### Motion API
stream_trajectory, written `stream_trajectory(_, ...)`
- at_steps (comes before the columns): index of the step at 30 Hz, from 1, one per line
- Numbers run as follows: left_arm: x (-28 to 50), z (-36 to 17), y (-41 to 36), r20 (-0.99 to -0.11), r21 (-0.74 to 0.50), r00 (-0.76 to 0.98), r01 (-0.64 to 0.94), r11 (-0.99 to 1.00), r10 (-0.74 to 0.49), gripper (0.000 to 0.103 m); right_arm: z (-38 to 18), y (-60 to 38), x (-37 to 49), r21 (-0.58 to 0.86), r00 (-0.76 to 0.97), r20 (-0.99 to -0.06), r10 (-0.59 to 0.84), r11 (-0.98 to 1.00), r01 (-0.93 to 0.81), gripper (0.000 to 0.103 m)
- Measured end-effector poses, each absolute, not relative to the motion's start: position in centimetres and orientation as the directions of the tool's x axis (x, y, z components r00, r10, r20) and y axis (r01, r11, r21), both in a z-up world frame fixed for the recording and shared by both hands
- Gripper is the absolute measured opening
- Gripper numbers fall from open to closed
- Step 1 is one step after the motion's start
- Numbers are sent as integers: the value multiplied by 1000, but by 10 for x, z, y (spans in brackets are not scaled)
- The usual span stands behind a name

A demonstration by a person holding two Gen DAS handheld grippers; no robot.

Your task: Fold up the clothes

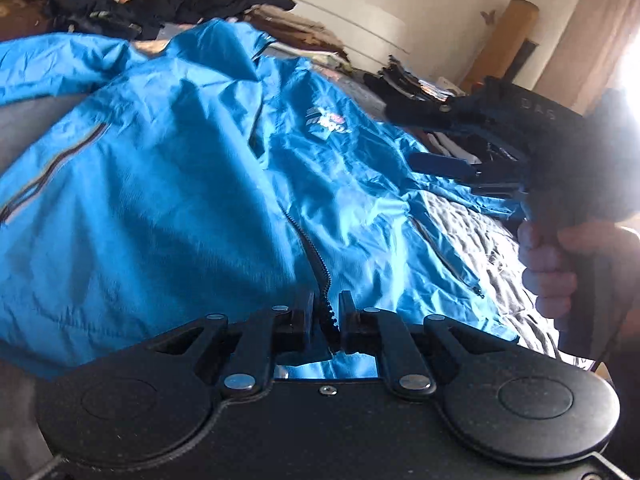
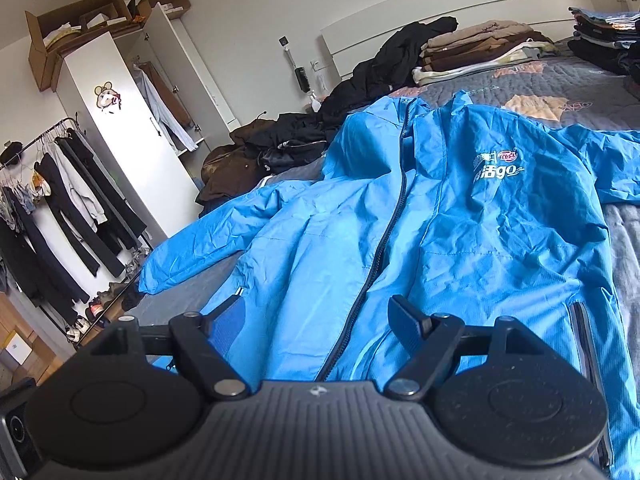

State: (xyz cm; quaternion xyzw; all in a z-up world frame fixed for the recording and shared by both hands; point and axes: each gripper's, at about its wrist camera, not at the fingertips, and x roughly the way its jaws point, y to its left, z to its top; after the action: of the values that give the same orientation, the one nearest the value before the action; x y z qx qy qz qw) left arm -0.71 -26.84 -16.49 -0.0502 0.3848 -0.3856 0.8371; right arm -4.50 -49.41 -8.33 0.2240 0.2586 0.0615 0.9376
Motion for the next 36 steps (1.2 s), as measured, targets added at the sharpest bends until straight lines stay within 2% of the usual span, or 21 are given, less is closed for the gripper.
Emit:
stream_trajectory(2, -10, -182, -285, -705, -225, 412, 642, 733, -578, 12, -86, -494, -42, 453, 852, -467, 237, 892, 0, 78)
stream_trajectory(3, -14, -189, -292, -727, -163, 423, 659, 735, -541, 13, -88, -494, -40, 453, 847, -474, 242, 892, -1, 78)
stream_trajectory(5, -20, -186, -295, -726, -158, 418, 670, 725, -545, 16, -95, -491, -33, 451, 835, -489, 252, 892, -5, 78)
stream_trajectory(6, -23, -183, -295, -725, -167, 411, 674, 720, -553, 20, -98, -490, -30, 449, 828, -497, 258, 894, -9, 78)
stream_trajectory(8, -30, -173, -294, -710, -184, 400, 690, 700, -580, 36, -105, -487, -24, 443, 818, -513, 261, 896, -7, 78)
stream_trajectory(9, -34, -164, -291, -688, -191, 397, 708, 680, -607, 38, -108, -487, -22, 444, 816, -517, 259, 896, -4, 78)
stream_trajectory(11, -43, -147, -285, -640, -166, 430, 732, 661, -637, 54, -111, -488, -18, 448, 815, -519, 258, 894, 2, 78)
stream_trajectory(13, -42, -132, -274, -585, -154, 483, 723, 673, -652, 64, -112, -488, -15, 452, 817, -515, 259, 892, 2, 78)
stream_trajectory(15, -31, -126, -263, -547, -149, 539, 690, 708, -640, 64, -111, -486, -13, 459, 823, -498, 271, 888, -15, 78)
stream_trajectory(18, -4, -134, -250, -572, -126, 603, 606, 786, -557, 64, -110, -474, -9, 480, 821, -469, 326, 874, -73, 78)
stream_trajectory(22, 23, -170, -244, -718, -133, 521, 548, 826, -461, 64, -115, -449, 0, 485, 792, -462, 400, 861, -152, 78)
stream_trajectory(24, 21, -179, -242, -733, -108, 511, 564, 819, -449, 64, -122, -436, 7, 471, 771, -486, 411, 867, -165, 78)
stream_trajectory(27, 23, -158, -223, -684, -176, 541, 530, 829, -490, 64, -136, -424, 18, 463, 737, -532, 417, 872, -159, 78)
stream_trajectory(30, 41, -117, -184, -587, -238, 637, 454, 859, -499, 65, -147, -420, 25, 469, 719, -561, 410, 873, -133, 78)
stream_trajectory(31, 52, -102, -168, -555, -259, 670, 424, 868, -493, 71, -150, -419, 27, 474, 715, -565, 412, 871, -127, 78)
stream_trajectory(32, 63, -87, -151, -523, -280, 705, 389, 878, -479, 82, -151, -418, 28, 478, 712, -566, 415, 869, -127, 78)
stream_trajectory(34, 91, -67, -116, -478, -292, 770, 316, 903, -423, 97, -151, -414, 30, 473, 711, -566, 418, 871, -135, 78)
stream_trajectory(36, 119, -50, -81, -437, -298, 827, 239, 924, -354, 97, -152, -409, 31, 467, 713, -560, 421, 872, -147, 78)
